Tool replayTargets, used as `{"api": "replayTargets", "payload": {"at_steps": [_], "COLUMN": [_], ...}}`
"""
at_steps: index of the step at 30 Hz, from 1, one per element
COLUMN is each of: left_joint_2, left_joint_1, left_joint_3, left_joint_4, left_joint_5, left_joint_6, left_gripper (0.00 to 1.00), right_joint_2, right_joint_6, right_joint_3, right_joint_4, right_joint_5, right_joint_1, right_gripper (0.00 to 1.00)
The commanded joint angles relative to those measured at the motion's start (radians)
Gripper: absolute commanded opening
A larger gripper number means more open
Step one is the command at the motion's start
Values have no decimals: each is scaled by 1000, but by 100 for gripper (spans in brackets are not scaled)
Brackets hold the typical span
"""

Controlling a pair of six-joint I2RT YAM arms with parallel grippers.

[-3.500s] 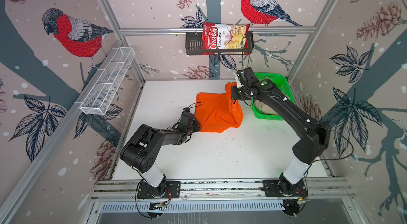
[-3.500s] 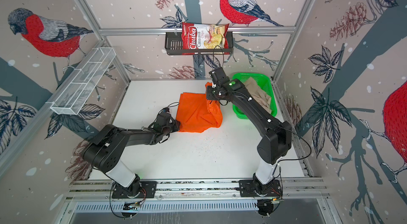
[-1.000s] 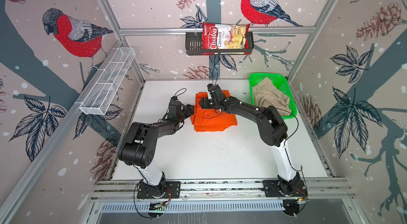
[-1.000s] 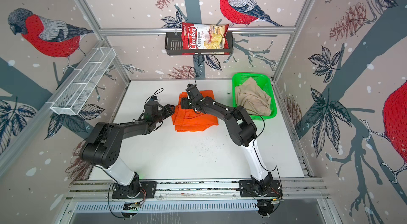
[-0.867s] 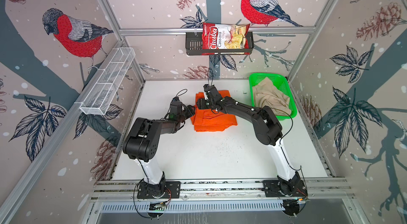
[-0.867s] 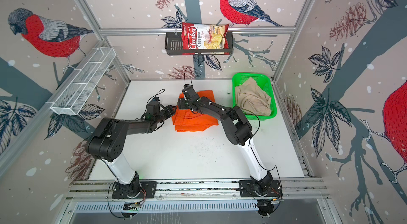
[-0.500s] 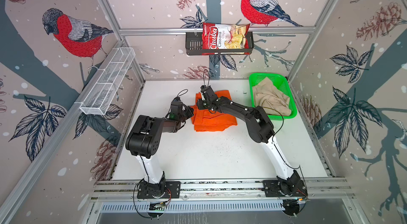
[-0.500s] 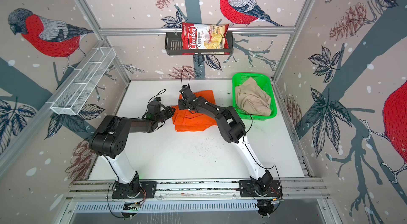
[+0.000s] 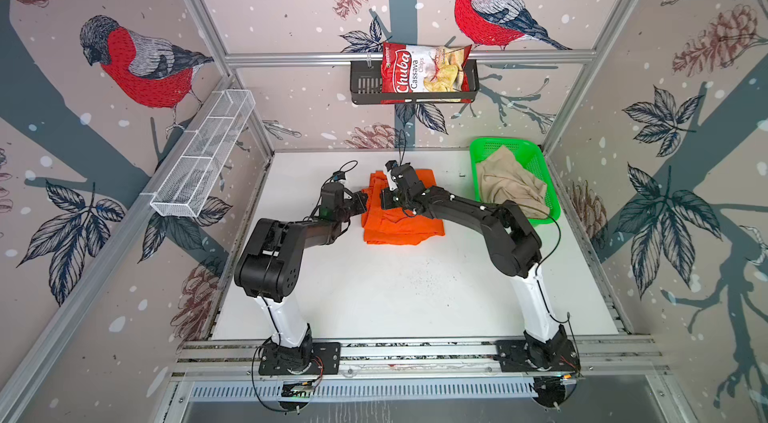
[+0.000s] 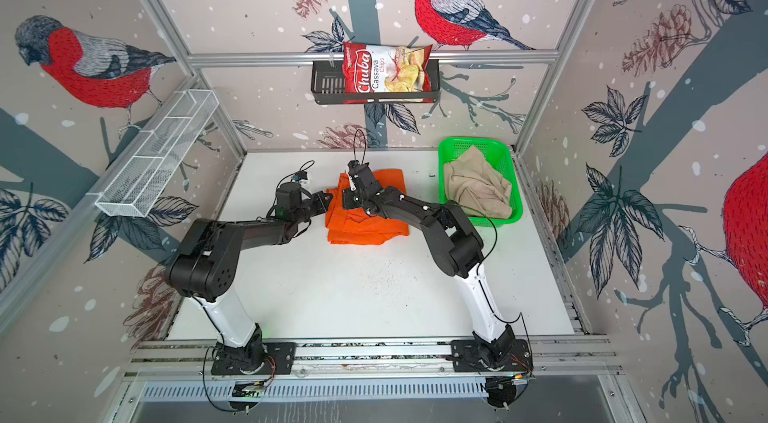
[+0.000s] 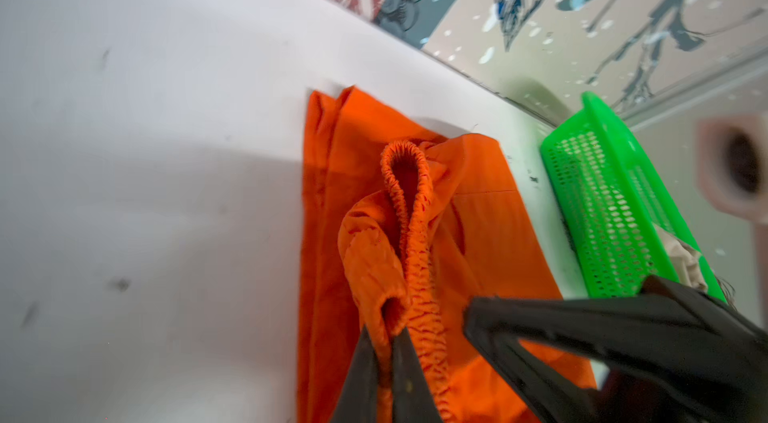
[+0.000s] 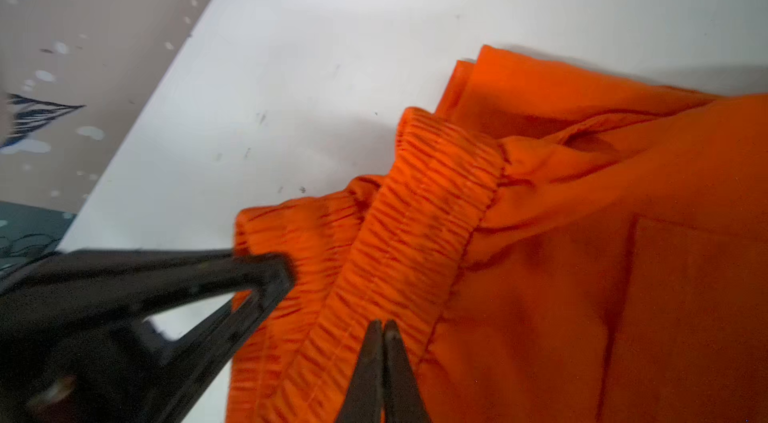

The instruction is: Fold and stack the shorts

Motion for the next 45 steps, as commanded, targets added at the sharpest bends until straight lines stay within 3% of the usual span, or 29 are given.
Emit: {"api": "replayTargets", "payload": {"at_steps": [1, 4, 9, 14, 16, 19, 26, 35, 38, 41, 45], "left_joint_2": [21, 87, 198, 207, 172, 86, -91, 163, 266, 339, 367], "left_joint_1": [1, 1, -2, 0, 1, -2, -120, -354, -365, -360, -302], "left_joint_3": [38, 94, 188, 241, 253, 257, 257, 511, 588, 645, 654], "left_joint_4": [72, 86, -18, -148, -203, -290, -423, -640, -709, -806, -906], "left_joint_5": [72, 130, 79, -31, -79, -142, -220, -234, -216, -265, -265], "left_joint_6": [60, 65, 84, 112, 129, 151, 206, 206, 206, 223, 245], "left_gripper": [8, 9, 12, 44, 61, 72, 74, 77, 78, 80, 81], "right_joint_2": [-46, -40, -49, -118, -161, -239, -438, -683, -721, -747, -774], "right_joint_6": [-17, 10, 49, 84, 95, 102, 99, 88, 93, 94, 94], "right_joint_3": [-51, -56, -72, -142, -181, -246, -410, -620, -671, -710, -752], "right_joint_4": [127, 125, 112, 113, 113, 111, 67, 13, 6, 6, 17], "right_joint_5": [-53, -77, -82, -73, -73, -58, -28, 27, 24, 26, 24], "right_joint_1": [-8, -18, -32, -59, -74, -98, -175, -258, -272, -277, -283], "right_gripper": [0, 0, 6, 27, 34, 40, 48, 51, 51, 52, 52]}}
